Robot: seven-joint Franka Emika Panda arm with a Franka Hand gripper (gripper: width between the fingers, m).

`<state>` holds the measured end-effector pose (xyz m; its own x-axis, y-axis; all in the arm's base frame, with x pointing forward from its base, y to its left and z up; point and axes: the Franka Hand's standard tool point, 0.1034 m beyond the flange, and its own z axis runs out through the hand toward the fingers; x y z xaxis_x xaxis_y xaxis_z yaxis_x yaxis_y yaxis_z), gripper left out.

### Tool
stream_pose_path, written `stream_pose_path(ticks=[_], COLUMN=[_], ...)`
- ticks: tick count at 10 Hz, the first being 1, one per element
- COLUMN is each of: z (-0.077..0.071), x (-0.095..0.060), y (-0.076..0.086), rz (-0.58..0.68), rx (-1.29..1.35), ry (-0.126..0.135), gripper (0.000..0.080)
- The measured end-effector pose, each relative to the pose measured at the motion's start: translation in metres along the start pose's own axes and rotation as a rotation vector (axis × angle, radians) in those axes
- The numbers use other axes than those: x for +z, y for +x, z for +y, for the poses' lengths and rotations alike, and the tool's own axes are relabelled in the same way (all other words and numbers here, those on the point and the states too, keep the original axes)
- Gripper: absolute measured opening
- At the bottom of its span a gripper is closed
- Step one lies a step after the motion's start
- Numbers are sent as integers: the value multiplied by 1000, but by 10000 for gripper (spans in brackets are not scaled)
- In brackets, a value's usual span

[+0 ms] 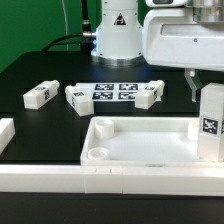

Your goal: Assemble desk

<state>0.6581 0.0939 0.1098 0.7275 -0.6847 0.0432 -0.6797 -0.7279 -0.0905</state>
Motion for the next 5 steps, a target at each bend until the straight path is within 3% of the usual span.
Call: stream_pose_path(ticks=[4,5], z=[0,1], x=[0,0], y=[1,0], rz=[0,-3], rx=[41,-4], ry=[1,-1], gripper=[289,443])
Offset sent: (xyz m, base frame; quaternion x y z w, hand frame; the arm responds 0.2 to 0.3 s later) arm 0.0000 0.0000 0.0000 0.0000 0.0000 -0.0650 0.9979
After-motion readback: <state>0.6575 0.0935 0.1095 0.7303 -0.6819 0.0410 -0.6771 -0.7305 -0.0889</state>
